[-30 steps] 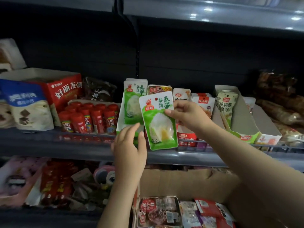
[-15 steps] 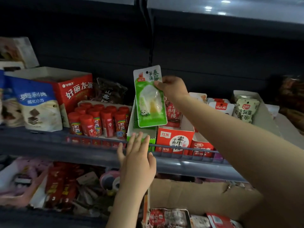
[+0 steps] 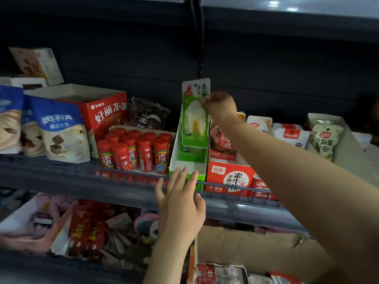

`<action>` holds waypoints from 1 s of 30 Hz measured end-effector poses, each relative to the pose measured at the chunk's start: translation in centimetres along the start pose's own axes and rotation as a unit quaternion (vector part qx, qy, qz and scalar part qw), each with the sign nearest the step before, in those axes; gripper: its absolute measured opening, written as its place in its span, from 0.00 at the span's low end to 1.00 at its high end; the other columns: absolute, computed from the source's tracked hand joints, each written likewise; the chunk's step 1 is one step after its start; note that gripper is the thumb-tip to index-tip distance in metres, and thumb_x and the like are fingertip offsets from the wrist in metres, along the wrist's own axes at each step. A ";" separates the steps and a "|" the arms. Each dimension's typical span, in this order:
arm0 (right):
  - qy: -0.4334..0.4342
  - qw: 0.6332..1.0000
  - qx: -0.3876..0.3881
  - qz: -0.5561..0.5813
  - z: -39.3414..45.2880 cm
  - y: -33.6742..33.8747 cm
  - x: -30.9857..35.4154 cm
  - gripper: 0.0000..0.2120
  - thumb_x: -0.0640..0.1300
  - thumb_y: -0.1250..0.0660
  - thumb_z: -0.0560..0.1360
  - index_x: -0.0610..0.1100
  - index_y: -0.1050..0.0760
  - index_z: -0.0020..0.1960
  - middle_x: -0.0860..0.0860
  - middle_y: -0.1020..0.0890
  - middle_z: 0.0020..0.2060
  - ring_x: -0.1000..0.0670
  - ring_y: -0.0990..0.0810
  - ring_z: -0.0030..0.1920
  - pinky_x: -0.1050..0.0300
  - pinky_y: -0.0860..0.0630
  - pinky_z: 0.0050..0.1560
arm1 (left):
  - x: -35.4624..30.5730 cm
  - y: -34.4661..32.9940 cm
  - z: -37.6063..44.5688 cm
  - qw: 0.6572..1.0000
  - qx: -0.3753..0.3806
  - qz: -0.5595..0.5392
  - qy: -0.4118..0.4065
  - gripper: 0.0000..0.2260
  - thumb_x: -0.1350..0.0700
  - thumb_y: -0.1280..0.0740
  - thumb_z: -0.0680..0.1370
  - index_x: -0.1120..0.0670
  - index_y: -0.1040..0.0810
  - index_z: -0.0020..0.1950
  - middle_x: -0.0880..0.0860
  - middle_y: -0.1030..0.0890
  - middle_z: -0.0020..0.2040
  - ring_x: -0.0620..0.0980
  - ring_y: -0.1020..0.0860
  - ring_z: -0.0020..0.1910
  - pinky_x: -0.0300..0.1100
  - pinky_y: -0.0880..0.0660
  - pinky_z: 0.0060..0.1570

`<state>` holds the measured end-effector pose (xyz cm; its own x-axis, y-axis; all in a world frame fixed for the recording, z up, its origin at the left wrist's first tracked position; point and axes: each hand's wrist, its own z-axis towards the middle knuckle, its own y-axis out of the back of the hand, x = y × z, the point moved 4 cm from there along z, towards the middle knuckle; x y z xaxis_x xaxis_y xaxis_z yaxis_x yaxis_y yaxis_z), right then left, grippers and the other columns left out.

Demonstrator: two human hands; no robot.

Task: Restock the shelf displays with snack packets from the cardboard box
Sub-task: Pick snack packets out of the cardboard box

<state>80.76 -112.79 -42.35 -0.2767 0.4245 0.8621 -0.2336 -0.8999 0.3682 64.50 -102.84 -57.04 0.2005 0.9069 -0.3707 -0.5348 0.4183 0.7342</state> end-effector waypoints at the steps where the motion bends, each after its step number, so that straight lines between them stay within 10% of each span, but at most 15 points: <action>1: 0.003 1.000 0.009 -0.010 0.0 -0.1 0.0 0.12 0.47 0.31 0.75 0.42 0.24 0.54 0.49 0.18 0.51 0.50 0.20 0.50 0.56 0.23 0.53 | 0.0 -0.1 0.0 1.000 0.000 0.002 0.000 0.22 0.51 0.37 0.70 0.52 0.23 0.63 0.52 0.24 0.66 0.52 0.28 0.67 0.54 0.47 0.66; 11: 0.001 0.988 0.096 -0.125 -1.2 -0.5 -2.9 0.19 0.40 0.29 0.73 0.42 0.26 0.64 0.47 0.20 0.58 0.48 0.21 0.57 0.57 0.23 0.54 | 0.0 -0.4 -0.1 0.999 0.029 -0.018 0.017 0.23 0.52 0.36 0.74 0.51 0.29 0.70 0.53 0.32 0.72 0.50 0.39 0.74 0.59 0.49 0.71; 24: -0.003 0.994 0.006 -0.113 -1.0 0.3 -4.1 0.11 0.47 0.27 0.71 0.43 0.26 0.45 0.51 0.23 0.42 0.52 0.26 0.40 0.66 0.35 0.30 | 0.0 -0.5 0.0 1.000 0.008 0.007 0.014 0.22 0.51 0.37 0.70 0.52 0.23 0.64 0.54 0.25 0.67 0.53 0.31 0.69 0.60 0.40 0.66; 30: -0.019 0.997 -0.019 -0.077 -2.9 1.7 -4.3 0.11 0.47 0.30 0.73 0.43 0.23 0.52 0.50 0.20 0.44 0.52 0.24 0.41 0.66 0.32 0.32 | -0.6 0.3 0.0 0.998 0.041 -0.030 0.034 0.24 0.49 0.45 0.76 0.50 0.33 0.73 0.52 0.39 0.76 0.48 0.47 0.76 0.55 0.57 0.73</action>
<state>78.81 -115.86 -46.49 -0.1990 0.5531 0.8090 -0.3052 -0.8194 0.4852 64.21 -103.28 -56.53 0.1734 0.8755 -0.4509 -0.4542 0.4774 0.7522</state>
